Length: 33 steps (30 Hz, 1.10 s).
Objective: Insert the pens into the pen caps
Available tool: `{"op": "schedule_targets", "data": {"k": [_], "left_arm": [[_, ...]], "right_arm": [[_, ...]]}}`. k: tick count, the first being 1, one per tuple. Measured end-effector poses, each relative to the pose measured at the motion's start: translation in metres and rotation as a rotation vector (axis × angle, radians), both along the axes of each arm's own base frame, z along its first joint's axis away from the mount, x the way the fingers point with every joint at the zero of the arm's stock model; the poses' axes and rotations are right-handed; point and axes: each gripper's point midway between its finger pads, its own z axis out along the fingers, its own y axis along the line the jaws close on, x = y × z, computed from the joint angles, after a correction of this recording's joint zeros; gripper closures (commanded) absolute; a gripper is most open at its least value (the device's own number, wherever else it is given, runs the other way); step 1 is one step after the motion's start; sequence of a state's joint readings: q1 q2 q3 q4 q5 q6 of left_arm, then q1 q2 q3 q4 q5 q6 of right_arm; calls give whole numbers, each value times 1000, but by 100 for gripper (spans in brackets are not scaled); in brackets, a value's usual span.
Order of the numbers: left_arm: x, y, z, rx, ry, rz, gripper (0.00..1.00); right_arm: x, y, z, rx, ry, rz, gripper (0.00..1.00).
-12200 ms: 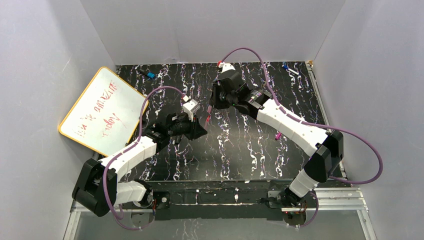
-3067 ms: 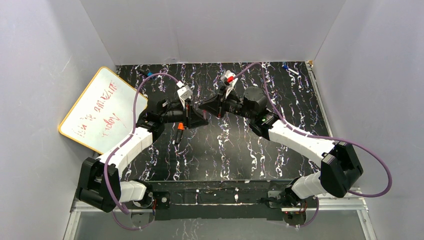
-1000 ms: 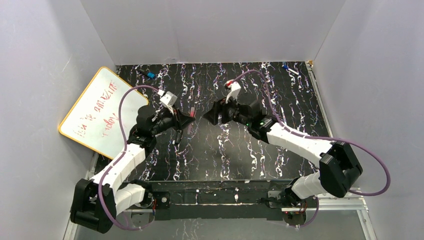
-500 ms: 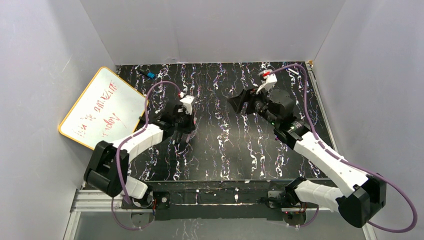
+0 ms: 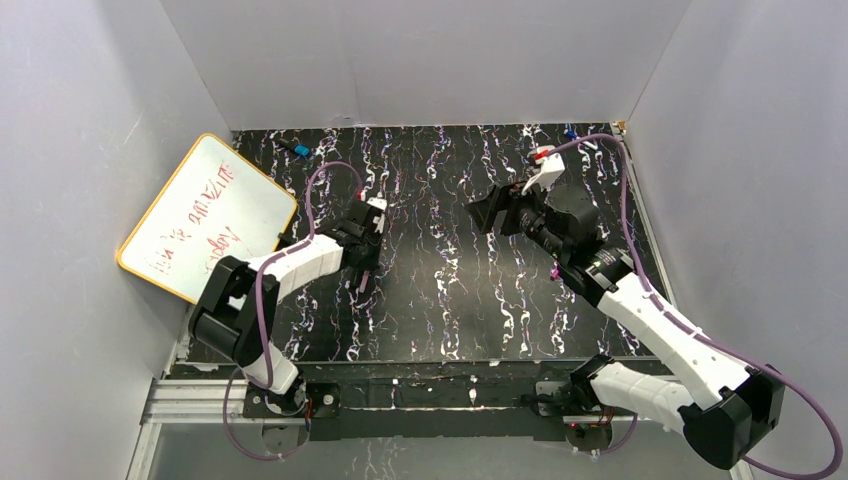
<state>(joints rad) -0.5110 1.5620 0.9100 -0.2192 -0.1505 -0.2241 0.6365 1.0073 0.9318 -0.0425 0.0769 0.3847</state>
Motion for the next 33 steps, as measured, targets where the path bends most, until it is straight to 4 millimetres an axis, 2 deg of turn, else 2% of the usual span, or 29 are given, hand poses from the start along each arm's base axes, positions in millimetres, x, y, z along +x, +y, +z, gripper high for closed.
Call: {"op": "schedule_targets", "data": {"k": [7,14,17,21,26,31,33], "left_arm": [[-8,7,-16,40,59,27,89],[-4,5,-13,38,56,39,78],[-3,4,-12,34,54,44,75],[-1,4,-9,33,45,45,70],[2,5,-7,40,34,52,68],[8,3,1,36,12,47,59],[11,0,11,21,-12,34,57]], "right_arm": [[-5,-6,-12,-27,18,-5,12],[-7,-14,-15,-50,24,-30,2],[-6,-19,-21,-68,43,-57,1],[-1,-28,-43,-117,119,-109,1],[2,-43,-85,-209,260,-195,1],[11,-82,-115,-243,428,-386,1],[15,-100,-130,-240,507,-465,1]]}}
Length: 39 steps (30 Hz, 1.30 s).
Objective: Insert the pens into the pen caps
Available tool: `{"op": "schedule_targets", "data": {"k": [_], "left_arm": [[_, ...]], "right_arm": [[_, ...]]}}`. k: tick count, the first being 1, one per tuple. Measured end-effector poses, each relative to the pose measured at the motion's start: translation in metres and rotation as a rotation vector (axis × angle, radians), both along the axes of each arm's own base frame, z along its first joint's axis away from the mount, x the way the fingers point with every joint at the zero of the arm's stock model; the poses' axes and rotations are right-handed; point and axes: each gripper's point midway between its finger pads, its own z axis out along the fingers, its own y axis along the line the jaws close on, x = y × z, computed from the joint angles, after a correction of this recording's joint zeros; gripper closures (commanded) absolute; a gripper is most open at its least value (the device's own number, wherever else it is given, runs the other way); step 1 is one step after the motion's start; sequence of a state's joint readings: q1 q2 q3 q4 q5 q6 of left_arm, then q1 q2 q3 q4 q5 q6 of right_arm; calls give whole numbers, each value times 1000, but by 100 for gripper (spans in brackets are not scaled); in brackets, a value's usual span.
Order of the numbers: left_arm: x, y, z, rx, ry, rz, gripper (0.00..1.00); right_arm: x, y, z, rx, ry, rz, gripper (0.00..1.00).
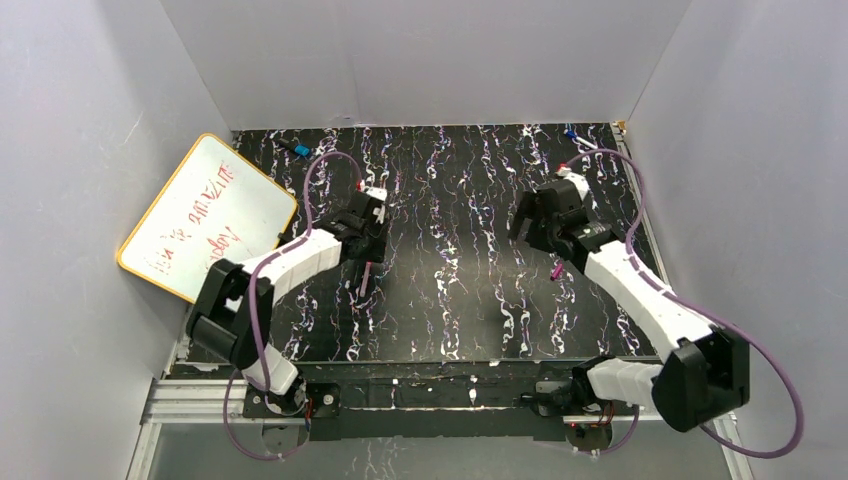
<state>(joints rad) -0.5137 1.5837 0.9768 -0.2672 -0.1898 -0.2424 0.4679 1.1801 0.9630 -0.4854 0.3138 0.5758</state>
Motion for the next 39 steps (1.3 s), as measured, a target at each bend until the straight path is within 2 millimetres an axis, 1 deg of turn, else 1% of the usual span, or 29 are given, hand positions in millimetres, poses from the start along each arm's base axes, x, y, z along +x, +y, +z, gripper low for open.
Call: {"op": "schedule_targets", "data": {"k": [2,4,6,9,10,12,13,14,15,16,20,22,23,26,29,32,39], "left_arm": [[2,-4,16,-30,-41,-26,55],[7,-11,41,-78,-112,-59,54],[10,-17,65,-123,-182,-86,53],[12,-22,97,-174,-274,-128,51],[12,-23,104,-184,-293,-137,51],[11,-25,110,-193,-314,-152,48],[11,-25,110,-193,-314,-157,46],[10,-24,109,-191,-312,-161,37],[9,-24,107,-187,-307,-163,30],[8,-23,104,-182,-301,-167,26],[5,-22,99,-177,-290,-167,25],[5,-22,99,-177,-288,-167,24],[5,-22,99,-177,-288,-167,23],[5,-22,99,-181,-289,-165,22],[4,-22,100,-181,-291,-165,21],[3,-20,101,-177,-290,-166,21],[0,-18,105,-174,-295,-169,20]], "right_arm": [[1,-22,-20,2,89,-97,1],[-1,-41,-38,19,170,-184,1],[-6,-57,-50,37,232,-261,2],[-9,-75,-58,62,282,-348,3],[-8,-79,-60,68,288,-365,4],[-6,-87,-64,68,300,-391,6],[-4,-92,-65,63,307,-400,7],[0,-96,-67,52,312,-399,7],[4,-99,-68,40,313,-394,7],[11,-103,-69,25,306,-381,9],[40,-113,-73,-65,270,-295,25],[58,-119,-77,-126,260,-254,38],[68,-121,-81,-153,251,-230,41],[89,-125,-95,-214,242,-165,52],[103,-127,-109,-256,253,-109,53],[109,-130,-119,-279,259,-71,53],[119,-142,-116,-271,221,-68,53]]}}
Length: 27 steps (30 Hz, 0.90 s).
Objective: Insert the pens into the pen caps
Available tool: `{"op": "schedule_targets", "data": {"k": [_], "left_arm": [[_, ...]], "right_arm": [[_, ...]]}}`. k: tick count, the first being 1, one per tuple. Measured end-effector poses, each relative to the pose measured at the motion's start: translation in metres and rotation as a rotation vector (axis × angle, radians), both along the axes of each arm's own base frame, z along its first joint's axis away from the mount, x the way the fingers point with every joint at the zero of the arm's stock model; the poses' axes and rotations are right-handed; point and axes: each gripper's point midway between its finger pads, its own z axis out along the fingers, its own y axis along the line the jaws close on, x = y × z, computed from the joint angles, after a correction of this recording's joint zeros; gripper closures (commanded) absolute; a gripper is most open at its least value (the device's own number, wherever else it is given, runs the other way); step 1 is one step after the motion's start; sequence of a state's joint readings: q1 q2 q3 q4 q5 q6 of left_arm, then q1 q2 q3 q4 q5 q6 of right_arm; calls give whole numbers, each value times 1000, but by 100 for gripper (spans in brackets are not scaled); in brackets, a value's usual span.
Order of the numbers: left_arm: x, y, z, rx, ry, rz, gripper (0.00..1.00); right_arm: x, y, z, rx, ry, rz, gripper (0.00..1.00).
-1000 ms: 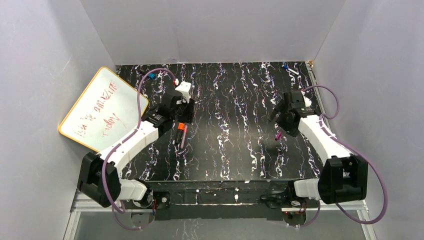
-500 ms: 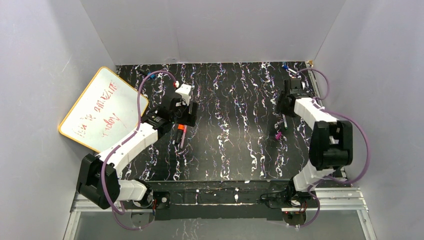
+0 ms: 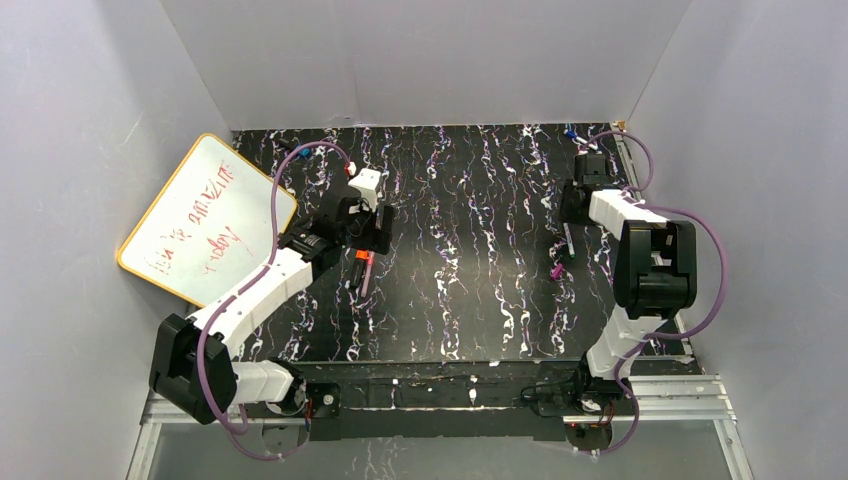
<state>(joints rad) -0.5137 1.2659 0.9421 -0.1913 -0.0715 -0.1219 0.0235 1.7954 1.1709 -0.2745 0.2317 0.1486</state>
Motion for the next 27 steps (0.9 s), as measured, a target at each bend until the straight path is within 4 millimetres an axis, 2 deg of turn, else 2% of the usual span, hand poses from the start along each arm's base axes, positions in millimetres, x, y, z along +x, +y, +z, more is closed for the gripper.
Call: {"op": "schedule_targets", "data": {"k": [7,16,27], "left_arm": [[-1,0,0,2,3,0,20],[0,1,-1,6,2,1,20],[0,1,1,3,4,3,21]], "right_arm": [[10,2,-5,31,-27,18,54],[16,10,-15,58,-32,52,60],[7,-7,-27,63,-17,6,64]]}}
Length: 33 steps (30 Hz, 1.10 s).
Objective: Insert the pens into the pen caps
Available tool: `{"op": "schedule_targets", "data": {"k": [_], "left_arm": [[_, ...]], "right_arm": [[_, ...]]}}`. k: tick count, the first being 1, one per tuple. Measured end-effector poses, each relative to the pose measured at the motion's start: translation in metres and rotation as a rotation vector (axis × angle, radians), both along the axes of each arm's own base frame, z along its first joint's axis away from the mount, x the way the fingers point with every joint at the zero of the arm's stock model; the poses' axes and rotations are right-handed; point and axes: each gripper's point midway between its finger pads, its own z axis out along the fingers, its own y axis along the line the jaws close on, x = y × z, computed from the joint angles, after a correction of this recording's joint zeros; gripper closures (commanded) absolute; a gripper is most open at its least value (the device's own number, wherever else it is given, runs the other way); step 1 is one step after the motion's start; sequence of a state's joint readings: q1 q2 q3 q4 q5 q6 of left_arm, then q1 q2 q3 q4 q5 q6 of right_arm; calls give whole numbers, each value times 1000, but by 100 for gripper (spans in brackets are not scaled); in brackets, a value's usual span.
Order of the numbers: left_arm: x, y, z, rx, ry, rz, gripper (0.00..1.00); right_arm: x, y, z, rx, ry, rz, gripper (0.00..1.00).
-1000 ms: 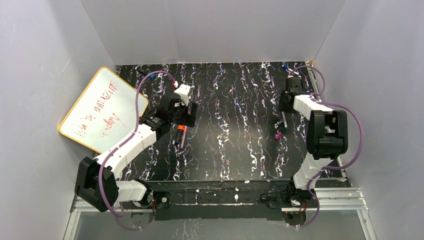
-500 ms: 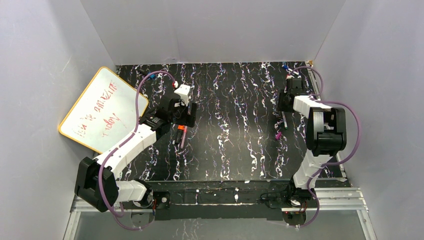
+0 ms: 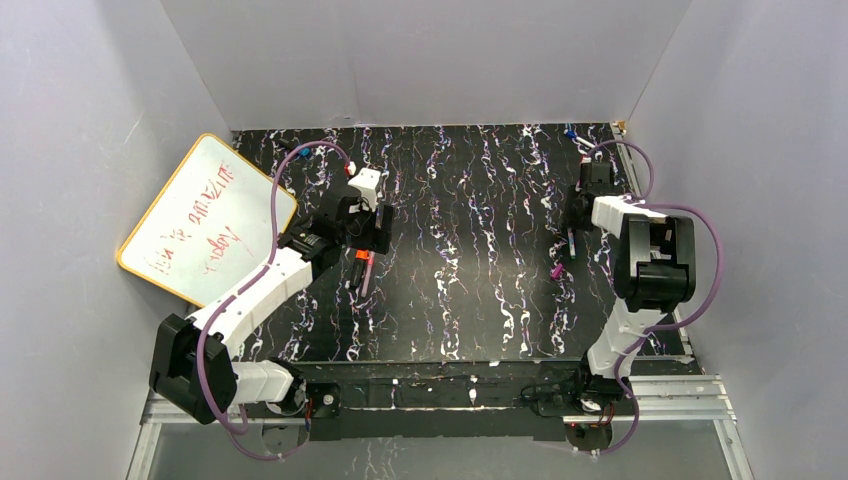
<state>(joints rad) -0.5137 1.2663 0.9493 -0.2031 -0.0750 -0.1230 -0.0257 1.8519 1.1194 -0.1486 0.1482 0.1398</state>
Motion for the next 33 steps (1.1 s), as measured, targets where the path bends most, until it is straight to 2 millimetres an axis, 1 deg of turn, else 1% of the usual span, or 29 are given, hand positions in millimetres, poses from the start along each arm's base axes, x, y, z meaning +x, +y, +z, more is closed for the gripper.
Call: {"op": "schedule_targets", "data": {"k": [3,12,17,21,25,28,31,33], "left_arm": [[0,0,0,0,0,0,20],[-1,0,-1,2,4,1,20],[-1,2,-1,8,6,6,20],[-1,3,-2,14,7,11,20],[-1,4,-1,13,5,13,20],[-1,4,-1,9,6,14,20],[-2,1,-1,-8,6,13,20],[-2,-3,-3,-45,9,6,20]], "right_arm": [[1,0,0,-1,-12,-4,67],[2,-2,0,-2,-19,-15,87],[1,-2,0,-3,-20,-20,95],[-4,-1,1,3,-21,-22,98],[-13,2,3,22,-21,-22,99],[-19,7,12,45,-40,-15,98],[-14,10,34,61,-103,-7,99],[-10,12,53,70,-160,-2,99]]}}
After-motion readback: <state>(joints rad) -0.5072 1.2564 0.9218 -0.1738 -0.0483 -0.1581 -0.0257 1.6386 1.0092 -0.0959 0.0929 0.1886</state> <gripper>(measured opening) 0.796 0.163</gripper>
